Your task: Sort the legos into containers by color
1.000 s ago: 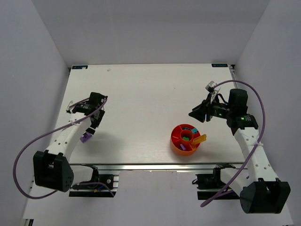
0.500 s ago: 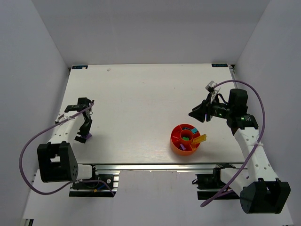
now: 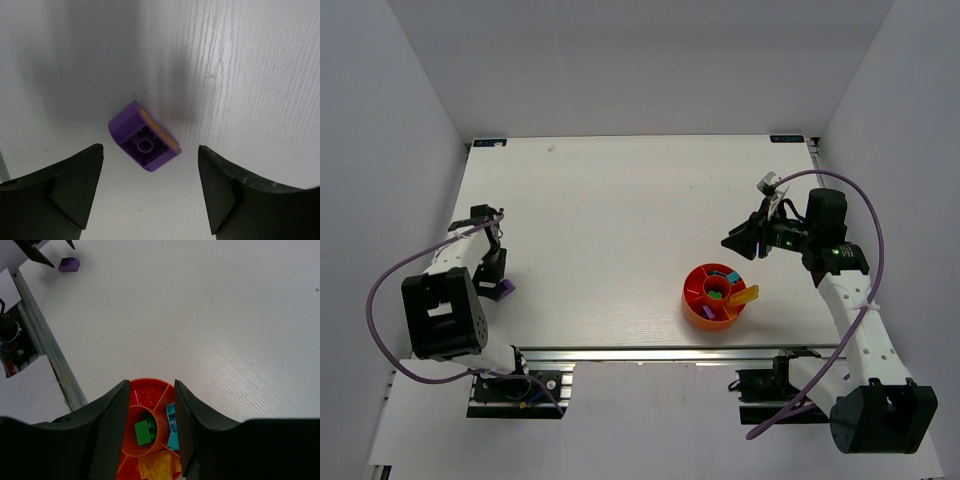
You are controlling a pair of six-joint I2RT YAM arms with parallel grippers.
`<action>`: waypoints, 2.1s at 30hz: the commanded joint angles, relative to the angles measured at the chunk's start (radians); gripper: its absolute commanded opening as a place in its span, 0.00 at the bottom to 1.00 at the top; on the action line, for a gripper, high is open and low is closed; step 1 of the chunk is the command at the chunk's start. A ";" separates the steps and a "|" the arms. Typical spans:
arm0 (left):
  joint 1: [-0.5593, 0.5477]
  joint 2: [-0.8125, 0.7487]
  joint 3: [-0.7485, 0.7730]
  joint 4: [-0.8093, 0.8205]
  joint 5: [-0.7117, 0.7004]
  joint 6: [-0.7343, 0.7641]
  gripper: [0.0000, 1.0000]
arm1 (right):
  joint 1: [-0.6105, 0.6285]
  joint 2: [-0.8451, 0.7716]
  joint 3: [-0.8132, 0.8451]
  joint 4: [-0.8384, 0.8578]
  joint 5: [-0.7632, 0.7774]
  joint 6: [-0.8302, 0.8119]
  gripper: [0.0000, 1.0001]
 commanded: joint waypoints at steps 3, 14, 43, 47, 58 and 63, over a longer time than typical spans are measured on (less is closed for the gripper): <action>0.036 0.007 0.004 0.061 -0.025 -0.224 0.86 | -0.002 0.007 -0.005 0.032 -0.020 0.003 0.46; 0.078 0.058 -0.047 0.142 0.046 -0.175 0.70 | -0.003 0.020 -0.007 0.032 -0.008 0.003 0.46; 0.087 0.159 0.036 0.193 0.261 0.038 0.79 | -0.006 0.018 -0.009 0.036 0.003 0.000 0.46; 0.087 0.212 0.045 0.231 0.311 0.092 0.76 | -0.010 0.018 -0.009 0.036 0.006 0.000 0.46; 0.066 0.144 0.057 0.444 0.488 0.546 0.78 | -0.006 0.023 -0.007 0.036 0.007 -0.002 0.46; 0.066 0.058 0.025 0.507 0.544 0.763 0.88 | -0.006 0.024 -0.009 0.035 0.006 -0.002 0.46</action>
